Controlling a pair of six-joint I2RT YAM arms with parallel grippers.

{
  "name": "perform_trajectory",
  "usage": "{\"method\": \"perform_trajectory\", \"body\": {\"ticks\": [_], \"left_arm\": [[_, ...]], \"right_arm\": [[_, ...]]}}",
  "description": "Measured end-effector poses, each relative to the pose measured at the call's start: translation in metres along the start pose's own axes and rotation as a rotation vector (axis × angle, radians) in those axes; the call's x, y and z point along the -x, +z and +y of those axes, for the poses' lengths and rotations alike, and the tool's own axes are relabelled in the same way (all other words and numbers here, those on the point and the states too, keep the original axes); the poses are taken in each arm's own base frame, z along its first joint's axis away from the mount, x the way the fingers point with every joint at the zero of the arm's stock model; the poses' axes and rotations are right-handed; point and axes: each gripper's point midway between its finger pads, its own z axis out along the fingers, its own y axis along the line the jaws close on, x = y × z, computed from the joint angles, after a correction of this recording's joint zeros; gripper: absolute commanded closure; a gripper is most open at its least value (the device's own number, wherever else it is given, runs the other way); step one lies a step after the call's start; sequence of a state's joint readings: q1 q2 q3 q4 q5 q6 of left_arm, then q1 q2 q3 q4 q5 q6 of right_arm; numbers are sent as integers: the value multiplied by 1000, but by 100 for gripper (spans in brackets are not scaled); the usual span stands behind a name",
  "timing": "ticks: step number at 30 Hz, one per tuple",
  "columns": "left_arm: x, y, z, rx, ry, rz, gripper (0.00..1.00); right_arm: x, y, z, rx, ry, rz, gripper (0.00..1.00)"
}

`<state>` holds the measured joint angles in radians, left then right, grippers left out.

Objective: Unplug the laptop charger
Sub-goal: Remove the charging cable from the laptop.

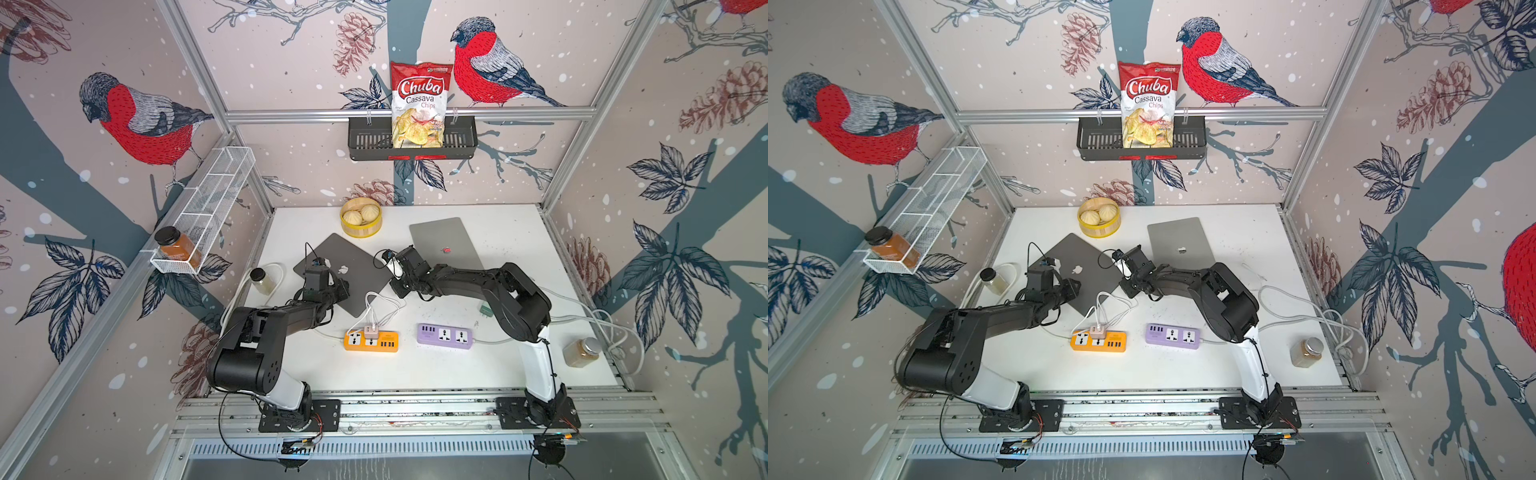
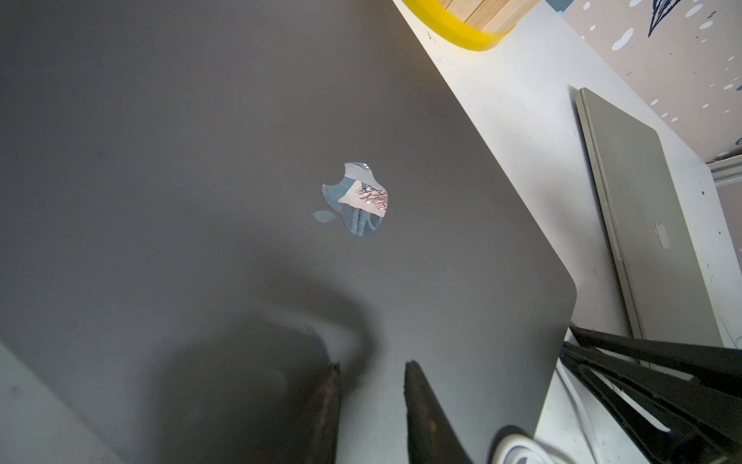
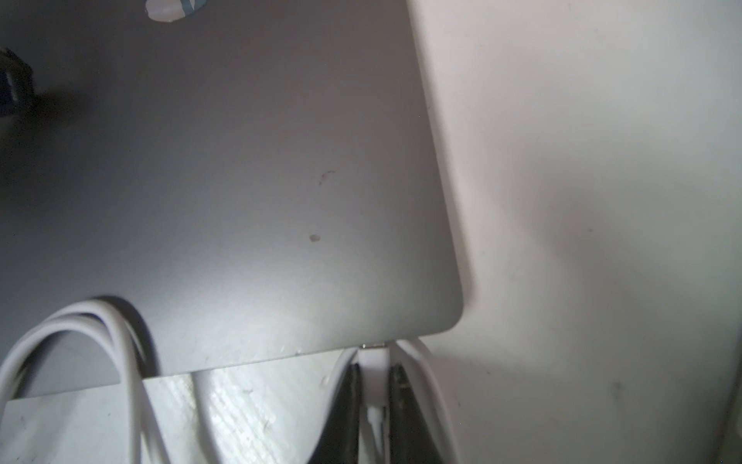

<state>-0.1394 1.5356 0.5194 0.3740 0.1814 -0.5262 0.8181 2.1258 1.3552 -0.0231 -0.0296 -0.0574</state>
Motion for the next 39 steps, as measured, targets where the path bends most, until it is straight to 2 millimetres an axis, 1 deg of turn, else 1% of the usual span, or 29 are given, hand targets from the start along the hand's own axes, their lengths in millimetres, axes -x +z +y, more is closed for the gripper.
{"method": "perform_trajectory", "body": {"ticks": [8, 14, 25, 34, 39], "left_arm": [[0, -1, 0, -1, 0, 0, 70], [-1, -2, 0, -1, 0, 2, 70], [-2, -2, 0, -3, -2, 9, 70], [-1, 2, 1, 0, -1, 1, 70], [1, 2, 0, -3, 0, -5, 70]], "right_arm": [[1, -3, 0, -5, -1, -1, 93], [-2, -4, -1, -9, -5, 6, 96], [-11, -8, -2, -18, 2, 14, 96], [-11, -9, -4, -24, 12, 23, 96], [-24, -21, -2, -26, 34, 40, 96]]}}
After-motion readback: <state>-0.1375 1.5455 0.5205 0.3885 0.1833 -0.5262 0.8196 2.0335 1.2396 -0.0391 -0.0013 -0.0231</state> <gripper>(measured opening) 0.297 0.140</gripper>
